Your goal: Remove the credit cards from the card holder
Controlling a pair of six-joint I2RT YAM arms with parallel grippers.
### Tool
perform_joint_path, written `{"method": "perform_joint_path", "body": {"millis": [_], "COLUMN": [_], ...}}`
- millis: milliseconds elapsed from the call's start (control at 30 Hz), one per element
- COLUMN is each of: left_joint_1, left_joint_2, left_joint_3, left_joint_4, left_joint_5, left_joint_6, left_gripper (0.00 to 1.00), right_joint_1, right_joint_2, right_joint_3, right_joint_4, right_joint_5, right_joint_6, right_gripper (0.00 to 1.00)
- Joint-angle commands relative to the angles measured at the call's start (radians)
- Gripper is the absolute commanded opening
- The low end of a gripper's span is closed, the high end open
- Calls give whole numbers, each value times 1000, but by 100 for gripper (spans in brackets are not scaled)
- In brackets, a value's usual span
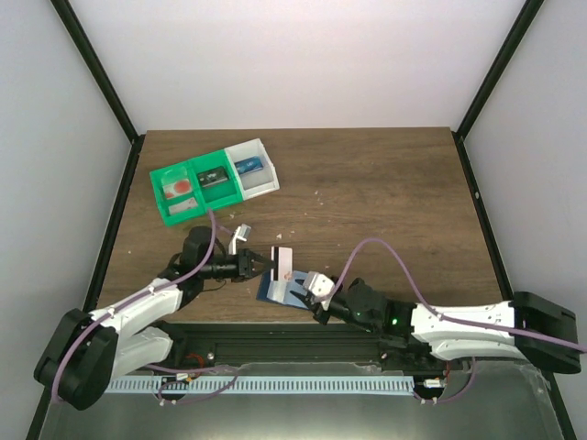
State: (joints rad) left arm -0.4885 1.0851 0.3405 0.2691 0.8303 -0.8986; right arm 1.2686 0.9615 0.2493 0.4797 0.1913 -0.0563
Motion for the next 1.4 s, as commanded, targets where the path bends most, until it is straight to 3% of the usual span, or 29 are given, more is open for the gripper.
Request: {"method": "perform_joint_path", "body": {"millis": [0,300,767,833,900,1233,1367], "left_joint_1": [4,4,4,4,4,4,4], "left_joint_2": [-32,-65,-63,-65,-73,-121,-124], "left_joint_3": [-11,23,37,36,34,34,32], "left_joint_4": [87,45,55,59,57,-23,-37], "left_joint_5": [68,126,119,120,116,109,122], "left_joint_6": [-68,-105,-135,-151,-166,-163,-161], "left_gripper": [0,0,0,0,0,0,0], "right_joint_1": [44,60,72,71,71,71,107], "right_joint_2": [55,119,136,157,174,280,269], "right_joint_3": [5,-15,-29,-27,-28,-1,-5], "right_joint_4": [163,344,312,322,339,450,465], "right_joint_5": [119,172,138,159,170,283,286], "right_joint_6": [-350,-612,-743,-761,-792,-924,-941], "right_gripper": [28,36,48,46,36,35,21]}}
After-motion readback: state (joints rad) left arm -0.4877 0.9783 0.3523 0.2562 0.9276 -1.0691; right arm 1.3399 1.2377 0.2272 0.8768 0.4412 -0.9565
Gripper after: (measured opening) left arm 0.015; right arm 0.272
